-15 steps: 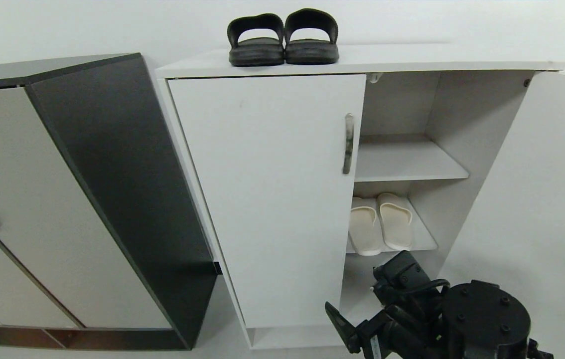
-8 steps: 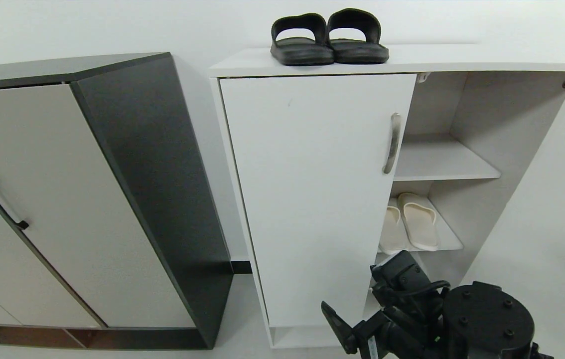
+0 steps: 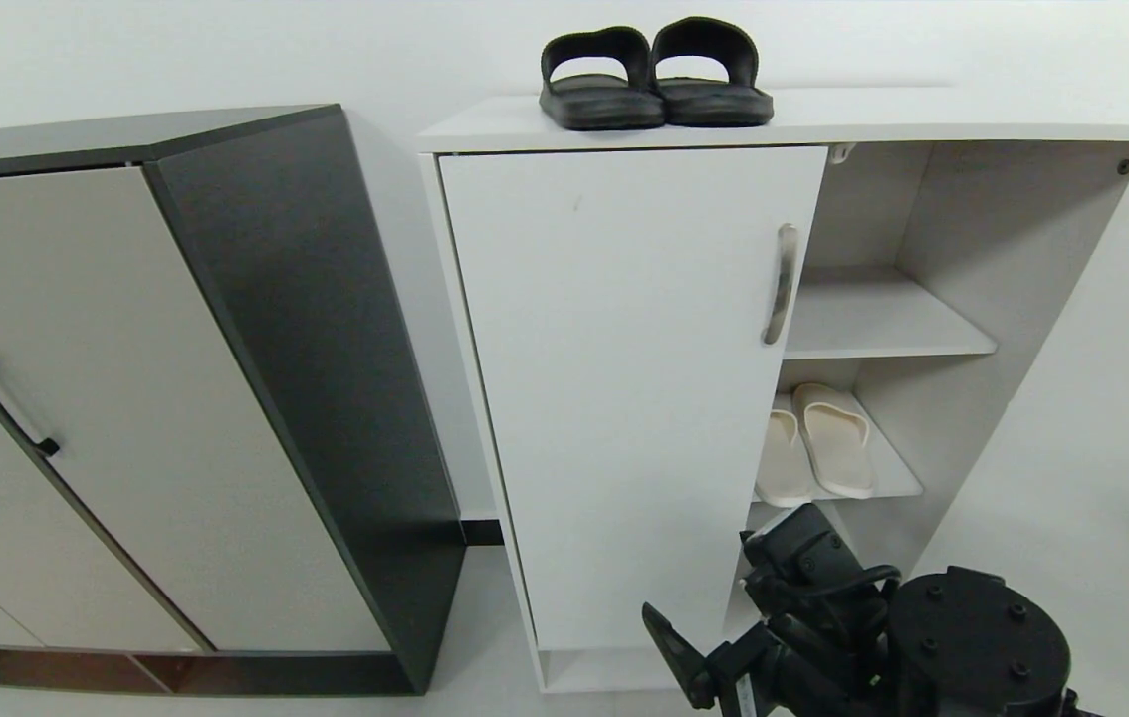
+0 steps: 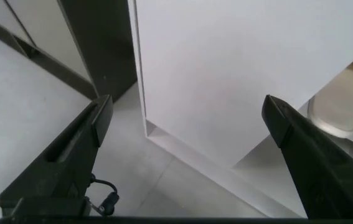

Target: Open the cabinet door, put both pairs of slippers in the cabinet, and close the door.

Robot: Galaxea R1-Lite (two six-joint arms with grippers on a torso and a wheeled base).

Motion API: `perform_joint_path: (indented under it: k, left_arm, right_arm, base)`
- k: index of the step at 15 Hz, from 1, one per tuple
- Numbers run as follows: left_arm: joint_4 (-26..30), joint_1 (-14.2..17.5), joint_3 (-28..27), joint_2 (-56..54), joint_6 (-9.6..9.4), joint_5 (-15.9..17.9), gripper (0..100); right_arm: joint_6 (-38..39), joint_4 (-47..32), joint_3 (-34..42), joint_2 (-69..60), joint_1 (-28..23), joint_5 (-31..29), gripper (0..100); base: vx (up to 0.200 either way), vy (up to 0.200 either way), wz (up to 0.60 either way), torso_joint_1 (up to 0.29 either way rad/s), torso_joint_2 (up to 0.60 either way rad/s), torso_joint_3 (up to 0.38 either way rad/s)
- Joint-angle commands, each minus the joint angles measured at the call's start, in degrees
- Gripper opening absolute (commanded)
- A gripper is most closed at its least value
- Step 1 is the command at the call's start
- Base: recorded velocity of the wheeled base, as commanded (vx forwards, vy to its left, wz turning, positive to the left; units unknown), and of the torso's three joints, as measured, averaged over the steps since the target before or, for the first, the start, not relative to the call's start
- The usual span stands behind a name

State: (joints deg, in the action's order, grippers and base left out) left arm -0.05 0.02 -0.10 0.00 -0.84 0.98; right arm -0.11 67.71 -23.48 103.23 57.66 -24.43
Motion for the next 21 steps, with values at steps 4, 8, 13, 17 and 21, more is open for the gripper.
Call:
perform_joint_path:
  k: [4, 8, 13, 17, 21]
  left_arm:
    - [0.0, 0.0, 0.0, 0.1, -0.04, 0.0, 0]
    - [0.0, 0.1, 0.0, 0.1, -0.04, 0.0, 0]
    - [0.0, 0.0, 0.0, 0.1, -0.04, 0.0, 0]
    - [0.0, 0.0, 0.0, 0.1, -0.04, 0.0, 0]
    - [0.0, 0.1, 0.0, 0.1, -0.04, 0.0, 0]
  right_arm:
    - [-0.3, 0.3, 0.5, 0.4, 0.0, 0.0, 100]
    - [-0.4, 0.4, 0.3, 0.7, 0.0, 0.3, 100]
    - [-0.4, 0.5, 0.2, 0.1, -0.2, 0.3, 100]
    - [-0.4, 0.6, 0.3, -0.3, -0.4, 0.3, 100]
    - [-0.4, 0.6, -0.1, -0.6, -0.4, 0.4, 100]
  base:
    - [0.0, 0.0, 0.0, 0.0, 0.0, 0.0]
    - [0.0, 0.0, 0.0, 0.0, 0.0, 0.0]
    - [0.0, 0.0, 0.0, 0.022, -0.23, -0.3]
    - [0.0, 0.0, 0.0, 0.073, -0.52, -0.358]
    - [0.0, 0.0, 0.0, 0.13, -0.47, -0.338]
